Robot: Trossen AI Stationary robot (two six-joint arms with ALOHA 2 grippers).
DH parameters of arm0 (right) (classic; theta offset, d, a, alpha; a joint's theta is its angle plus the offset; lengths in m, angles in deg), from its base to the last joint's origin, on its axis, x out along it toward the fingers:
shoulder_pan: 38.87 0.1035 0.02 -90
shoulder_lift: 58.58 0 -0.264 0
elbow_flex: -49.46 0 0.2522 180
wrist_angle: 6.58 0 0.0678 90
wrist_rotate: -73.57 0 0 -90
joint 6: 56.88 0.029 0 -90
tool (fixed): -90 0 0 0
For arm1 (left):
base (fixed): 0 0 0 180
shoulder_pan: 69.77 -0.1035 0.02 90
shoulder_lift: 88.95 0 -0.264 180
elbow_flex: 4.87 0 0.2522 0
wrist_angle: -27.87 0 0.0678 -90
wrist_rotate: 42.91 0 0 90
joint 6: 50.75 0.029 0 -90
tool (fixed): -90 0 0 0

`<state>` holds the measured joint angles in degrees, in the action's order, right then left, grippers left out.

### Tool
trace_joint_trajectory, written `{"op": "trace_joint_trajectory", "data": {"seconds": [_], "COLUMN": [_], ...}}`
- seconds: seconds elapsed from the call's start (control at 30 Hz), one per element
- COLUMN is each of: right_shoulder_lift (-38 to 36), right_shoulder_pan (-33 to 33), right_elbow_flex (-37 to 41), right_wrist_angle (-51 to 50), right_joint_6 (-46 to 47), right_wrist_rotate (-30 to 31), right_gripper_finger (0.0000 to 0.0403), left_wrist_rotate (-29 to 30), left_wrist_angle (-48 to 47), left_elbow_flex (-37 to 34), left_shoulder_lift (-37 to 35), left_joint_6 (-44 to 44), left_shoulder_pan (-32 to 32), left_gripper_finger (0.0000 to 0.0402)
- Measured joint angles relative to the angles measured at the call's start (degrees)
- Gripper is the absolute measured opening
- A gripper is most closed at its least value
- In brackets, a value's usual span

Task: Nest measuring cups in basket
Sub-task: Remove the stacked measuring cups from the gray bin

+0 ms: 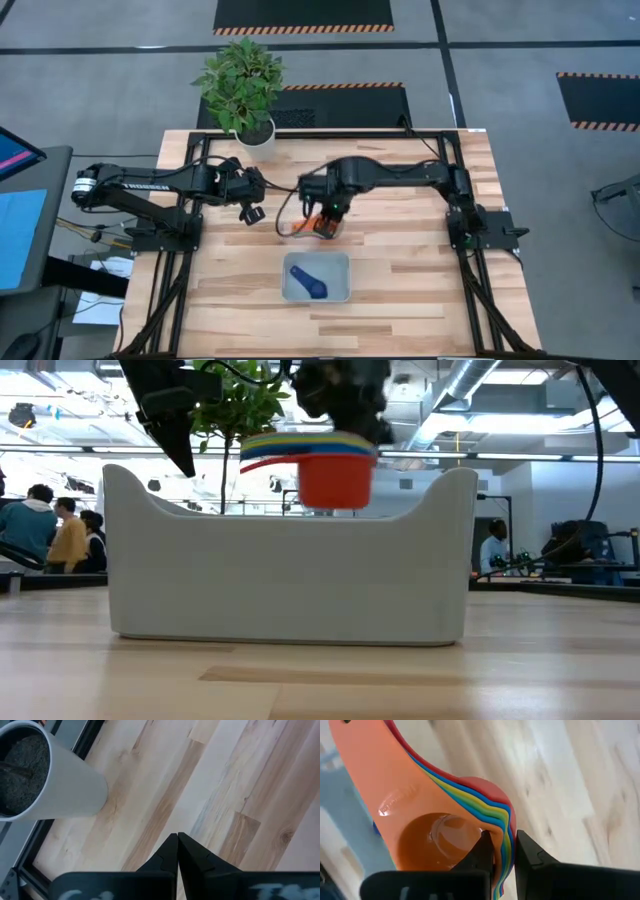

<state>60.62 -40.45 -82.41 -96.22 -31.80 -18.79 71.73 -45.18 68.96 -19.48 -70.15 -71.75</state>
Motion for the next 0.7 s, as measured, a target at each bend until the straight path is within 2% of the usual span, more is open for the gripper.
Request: {"op": "trace_joint_trajectory", "data": {"seconds": [0.27,0.7], "right_shoulder_lift": [0.09,0.17], "right_shoulder_pan": [-4.27,-3.29], "right_elbow_flex": [3.66,11.58], "right_wrist_angle": [8.22,14.06], "right_joint_6": [-2.85,-1.29], "right_wrist_rotate": [-0.55,-0.76], "right_gripper_finger": [0.0040,0.0040], "left_wrist_rotate": [0.07,0.19], "left_wrist_angle": [-0.06,-3.40], "left_elbow_flex": [0.00,0.00], "left_shoulder_lift": [0.00,0.00], "left_joint_6": [0.02,-3.54], "left_shoulder_pan": [-0.02,0.04], "left_gripper_finger": [0.0000,0.0000]}}
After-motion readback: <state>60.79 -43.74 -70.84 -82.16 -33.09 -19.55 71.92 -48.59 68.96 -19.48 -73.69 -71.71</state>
